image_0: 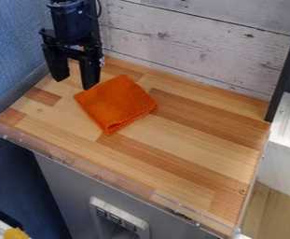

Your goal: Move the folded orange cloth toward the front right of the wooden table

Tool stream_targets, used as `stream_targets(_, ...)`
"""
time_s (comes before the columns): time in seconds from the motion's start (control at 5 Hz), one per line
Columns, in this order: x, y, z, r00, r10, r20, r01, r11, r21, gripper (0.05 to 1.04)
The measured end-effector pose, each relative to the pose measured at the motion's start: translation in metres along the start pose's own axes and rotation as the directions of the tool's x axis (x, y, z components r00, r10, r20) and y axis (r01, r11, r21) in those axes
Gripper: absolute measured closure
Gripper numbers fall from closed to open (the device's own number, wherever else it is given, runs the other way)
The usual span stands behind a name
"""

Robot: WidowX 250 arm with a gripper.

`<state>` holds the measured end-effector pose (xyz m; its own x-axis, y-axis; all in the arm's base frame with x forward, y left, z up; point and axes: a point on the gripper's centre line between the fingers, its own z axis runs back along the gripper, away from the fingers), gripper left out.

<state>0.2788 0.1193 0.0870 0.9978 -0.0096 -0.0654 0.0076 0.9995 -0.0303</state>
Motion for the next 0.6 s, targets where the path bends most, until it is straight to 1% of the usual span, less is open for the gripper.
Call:
stream_targets(0.2,0.001,0.0,-0.002,1.0,0.017,0.0,-0.017,1.0,0.0,0.088)
stream_targets(0.4,0.005,0.001,-0.003,0.999,0.04,0.017,-0.04,0.999,0.007,0.088)
stream_targets(0.6,0.012,-0.008,-0.003,0.999,0.04,0.034,-0.04,0.999,0.015,0.088)
